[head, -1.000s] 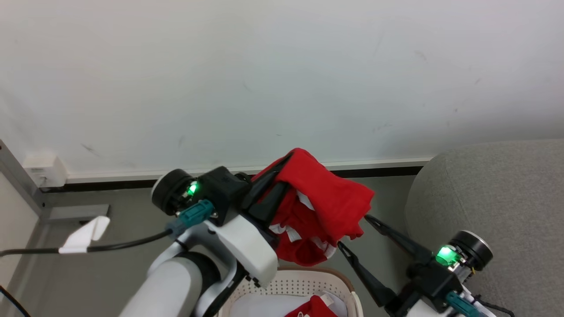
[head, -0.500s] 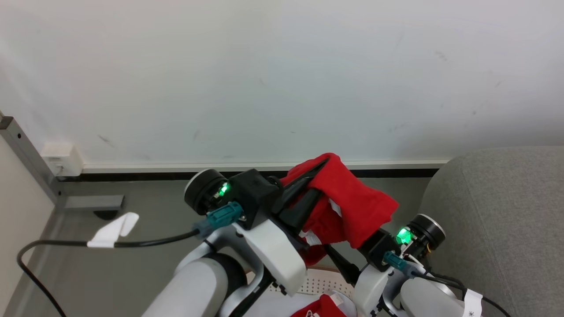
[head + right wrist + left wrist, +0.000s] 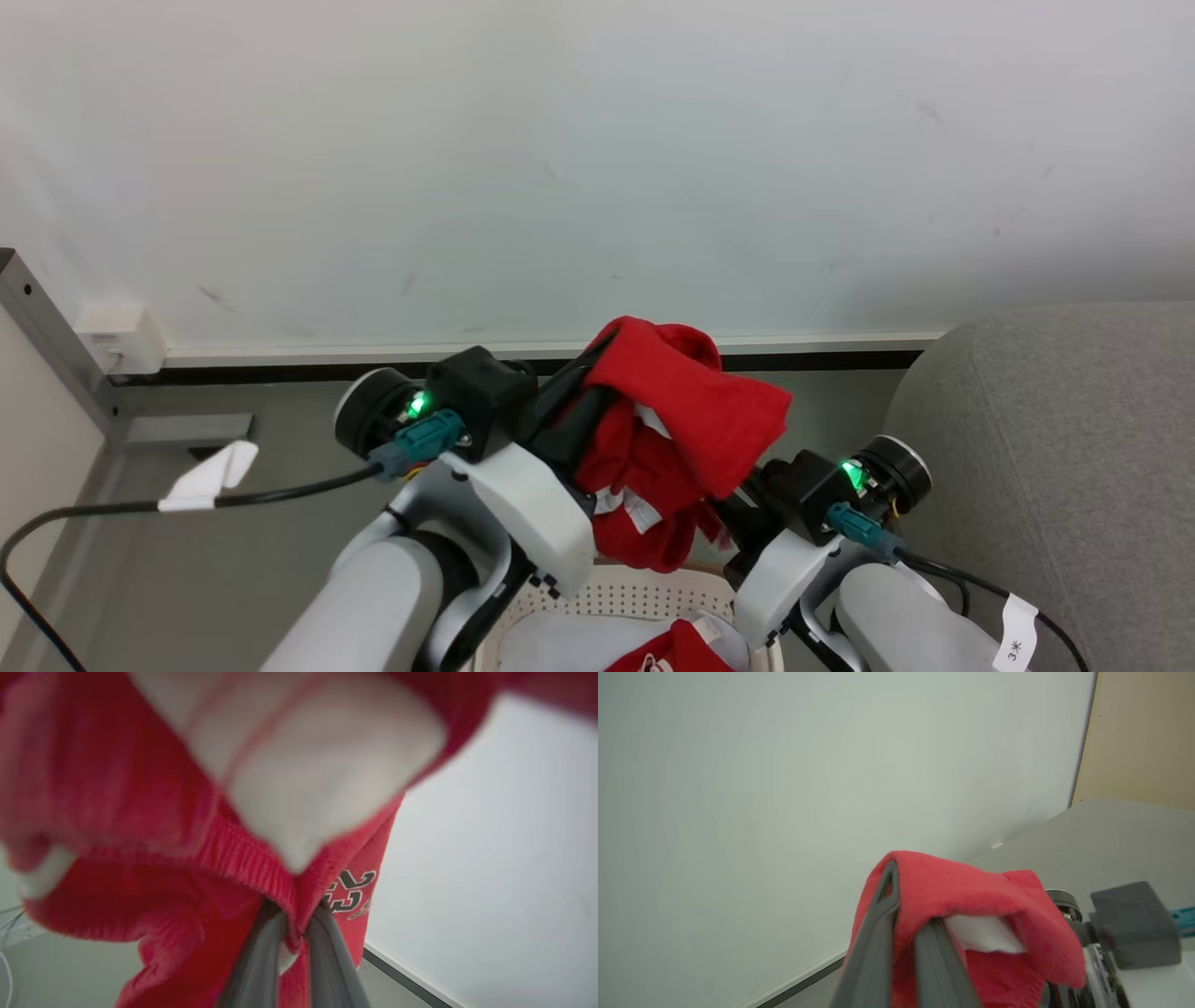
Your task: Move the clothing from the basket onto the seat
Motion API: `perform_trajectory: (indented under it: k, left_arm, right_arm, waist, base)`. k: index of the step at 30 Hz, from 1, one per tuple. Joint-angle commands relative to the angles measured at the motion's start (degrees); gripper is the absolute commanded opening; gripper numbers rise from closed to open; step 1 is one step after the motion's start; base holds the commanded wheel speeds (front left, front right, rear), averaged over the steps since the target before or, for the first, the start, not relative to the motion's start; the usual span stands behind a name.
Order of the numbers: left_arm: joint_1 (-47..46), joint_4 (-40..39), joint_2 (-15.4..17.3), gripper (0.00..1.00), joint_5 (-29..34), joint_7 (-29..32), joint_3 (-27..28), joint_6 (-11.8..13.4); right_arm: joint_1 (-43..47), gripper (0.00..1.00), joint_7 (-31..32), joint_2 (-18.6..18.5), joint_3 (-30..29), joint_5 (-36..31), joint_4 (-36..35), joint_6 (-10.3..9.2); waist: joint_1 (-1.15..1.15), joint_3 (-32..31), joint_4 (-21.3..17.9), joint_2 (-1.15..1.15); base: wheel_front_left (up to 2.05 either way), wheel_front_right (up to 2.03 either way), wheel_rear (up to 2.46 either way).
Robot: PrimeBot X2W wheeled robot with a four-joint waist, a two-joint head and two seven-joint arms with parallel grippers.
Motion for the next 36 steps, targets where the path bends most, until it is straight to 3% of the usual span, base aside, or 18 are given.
perform_trajectory:
  k: [1, 4, 5, 7, 9, 20, 30, 36]
  left_arm:
    - [0.5, 0.4, 0.3, 0.0, 0.5, -0.4, 0.2, 0.3]
    - [0.9, 2.0, 0.7, 0.0, 0.6, -1.0, 0.3, 0.5]
    - [1.1, 2.5, 0.7, 0.07, 0.7, -1.2, 0.3, 0.6]
    - [1.3, 3.3, 0.8, 0.38, 0.9, -1.8, 0.3, 0.7]
    - [1.2, 3.9, 0.9, 1.0, 1.0, -2.4, 0.3, 1.0]
    - [1.7, 6.0, 0.7, 1.0, 1.5, -4.5, -0.5, 1.8]
    - [1.7, 6.3, 0.9, 1.0, 1.1, -4.9, -1.0, 2.0]
    - [2.3, 5.5, 1.6, 1.0, 1.1, -4.6, -1.1, 2.4]
  right_arm:
    - [0.0, 0.0, -0.3, 0.0, 0.0, 0.9, -0.7, -0.02]
    - [0.9, 0.0, -0.3, -0.3, 0.1, 2.9, -2.8, -0.02]
    - [1.1, 0.0, -0.3, -0.4, 0.1, 3.9, -3.3, -0.02]
    - [1.5, 0.0, -0.3, -0.6, 0.1, 6.0, -4.3, -0.02]
    - [1.8, 0.0, -0.3, -1.0, 0.2, 8.3, -5.1, -0.02]
    - [0.7, 0.0, -0.3, -5.1, -1.8, 14.9, -7.5, -0.02]
    - [1.0, 0.0, -0.3, -5.6, -4.0, 14.9, -8.6, -0.02]
    - [0.1, 0.0, -0.3, -5.8, -6.4, 14.1, -9.7, -0.02]
  waist:
    - [-0.01, 0.1, -0.3, 0.0]
    - [-0.01, 0.2, -1.1, 0.0]
    - [-0.01, 0.2, -1.4, 0.0]
    - [-0.01, 0.2, -1.7, 0.0]
    - [-0.01, 0.1, -2.1, 0.0]
    - [-0.01, 0.4, -3.5, 0.0]
    - [-0.01, 0.4, -4.5, 0.0]
    - [-0.01, 1.5, -8.0, 0.0]
  base:
    - [0.0, 0.0, 0.0]
    - [0.0, 0.0, 0.0]
    - [0.0, 0.0, 0.0]
    - [0.0, 0.0, 0.0]
    - [0.0, 0.0, 0.0]
    - [0.0, 0.0, 0.0]
    - [0.0, 0.0, 0.0]
    - [0.0, 0.0, 0.0]
